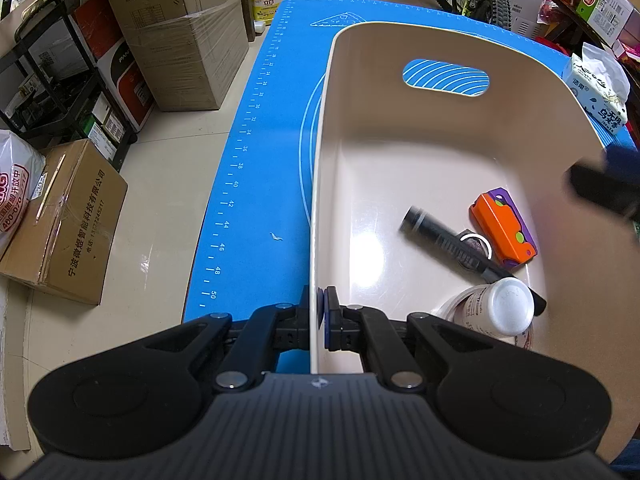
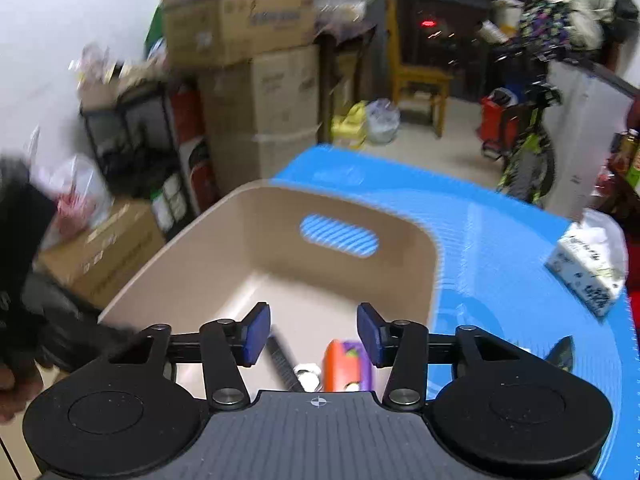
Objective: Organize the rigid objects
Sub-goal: 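Carry the black marker into the bin and release it, then move the right tool back and grasp the green ointment tin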
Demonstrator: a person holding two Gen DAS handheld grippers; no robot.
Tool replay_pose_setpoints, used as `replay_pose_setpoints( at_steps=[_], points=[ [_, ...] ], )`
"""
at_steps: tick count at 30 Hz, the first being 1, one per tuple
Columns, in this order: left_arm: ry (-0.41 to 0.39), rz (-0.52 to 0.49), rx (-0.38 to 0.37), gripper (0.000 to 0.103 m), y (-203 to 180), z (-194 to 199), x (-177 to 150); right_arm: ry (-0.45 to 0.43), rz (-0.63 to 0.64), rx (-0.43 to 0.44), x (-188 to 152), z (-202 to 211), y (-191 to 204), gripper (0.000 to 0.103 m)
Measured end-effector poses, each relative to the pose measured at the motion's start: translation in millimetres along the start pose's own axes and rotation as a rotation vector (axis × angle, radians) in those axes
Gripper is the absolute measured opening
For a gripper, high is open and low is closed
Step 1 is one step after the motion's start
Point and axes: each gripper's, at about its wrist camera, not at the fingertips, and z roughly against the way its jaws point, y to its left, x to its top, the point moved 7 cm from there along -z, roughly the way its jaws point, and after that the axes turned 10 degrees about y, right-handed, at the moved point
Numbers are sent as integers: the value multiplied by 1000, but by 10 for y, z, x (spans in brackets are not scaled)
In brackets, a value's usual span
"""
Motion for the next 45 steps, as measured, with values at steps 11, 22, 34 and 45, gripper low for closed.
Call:
replay_pose_setpoints(
  at_steps=[11, 22, 34, 45],
  points=[
    [0, 0, -1, 5, -4, -10, 1, -78, -169, -169, -157, 277, -1122, 62],
    [1, -5, 4, 6, 0, -22, 3, 4, -323, -332, -680, 63, -2268, 62],
    [0, -6, 7, 6, -2, -14, -4, 106, -359, -303, -1230, -313, -2660, 62],
    [0, -9, 10, 6, -3, -11, -6, 124, -303, -245, -1253, -505, -2489, 62]
  ],
)
